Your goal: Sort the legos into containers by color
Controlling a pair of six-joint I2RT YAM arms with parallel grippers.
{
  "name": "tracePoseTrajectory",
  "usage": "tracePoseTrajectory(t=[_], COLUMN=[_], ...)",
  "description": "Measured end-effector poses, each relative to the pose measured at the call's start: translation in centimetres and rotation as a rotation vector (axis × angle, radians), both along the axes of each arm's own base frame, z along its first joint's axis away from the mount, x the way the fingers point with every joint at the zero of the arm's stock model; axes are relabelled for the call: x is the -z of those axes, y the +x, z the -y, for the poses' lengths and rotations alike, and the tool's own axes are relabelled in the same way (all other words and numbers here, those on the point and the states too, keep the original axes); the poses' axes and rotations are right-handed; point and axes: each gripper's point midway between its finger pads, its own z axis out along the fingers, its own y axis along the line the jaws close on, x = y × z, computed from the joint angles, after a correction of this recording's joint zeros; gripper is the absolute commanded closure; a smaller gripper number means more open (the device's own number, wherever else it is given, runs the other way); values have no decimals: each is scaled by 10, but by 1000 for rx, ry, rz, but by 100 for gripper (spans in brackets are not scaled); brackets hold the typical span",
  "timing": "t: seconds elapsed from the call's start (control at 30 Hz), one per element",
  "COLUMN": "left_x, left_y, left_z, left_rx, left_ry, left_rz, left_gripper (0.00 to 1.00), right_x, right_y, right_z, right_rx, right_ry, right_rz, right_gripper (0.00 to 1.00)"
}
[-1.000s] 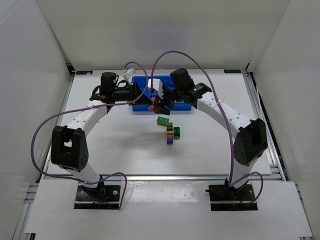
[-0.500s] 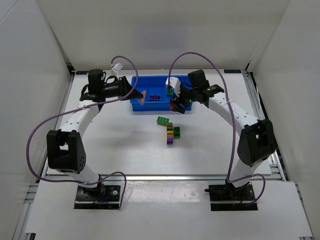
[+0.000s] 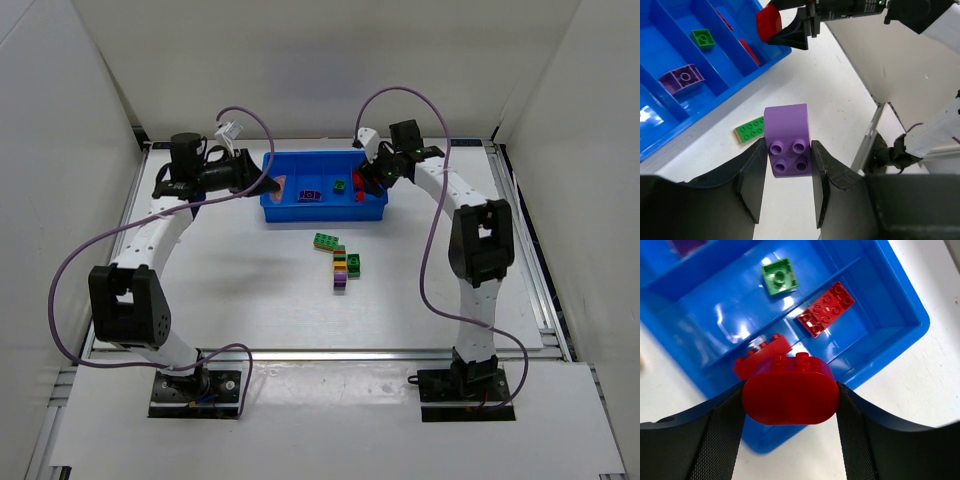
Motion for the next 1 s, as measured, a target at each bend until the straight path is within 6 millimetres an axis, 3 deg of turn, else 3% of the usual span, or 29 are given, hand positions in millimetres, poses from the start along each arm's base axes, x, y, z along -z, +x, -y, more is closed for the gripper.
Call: tracePoseTrajectory(t=[0.07,0.13,0.17,0.27,0.37,0.5,0.63,0.77,0.87,0.93,1.0], left_x=[0,-2,-4,-7,-4,16,46,79,95,102,109], left_y=[2,7,10,21,39,73,113,142,158,166,173], left_z=[-1,-1,0,5,10,17,26,35,53,68,82], left_rx=[-10,-14,-15,-11,-12,-21,-31,-32,-12,5,20], left_ry=[21,44,55,87,115,150,182,228,254,267,276], left_rz=[9,32,46,86,106,96,72,54,63,79,92], left_gripper=[73,73,73,73,73,73,70,67,67,66,65], right_x=[12,23,28,37,36,26,-11,-88,-140,-162,-168], right_y=[9,13,14,17,19,19,9,-10,-29,-42,-52], right_z=[2,3,4,4,3,4,6,8,13,17,23], right_rx=[19,30,34,44,55,76,100,115,116,121,126], right_ry=[-16,-34,-41,-58,-61,-48,-10,69,121,146,154], right_rz=[-12,-24,-29,-32,-23,-13,17,112,193,221,224], right_gripper=[76,57,40,23,11,8,6,6,6,6,6])
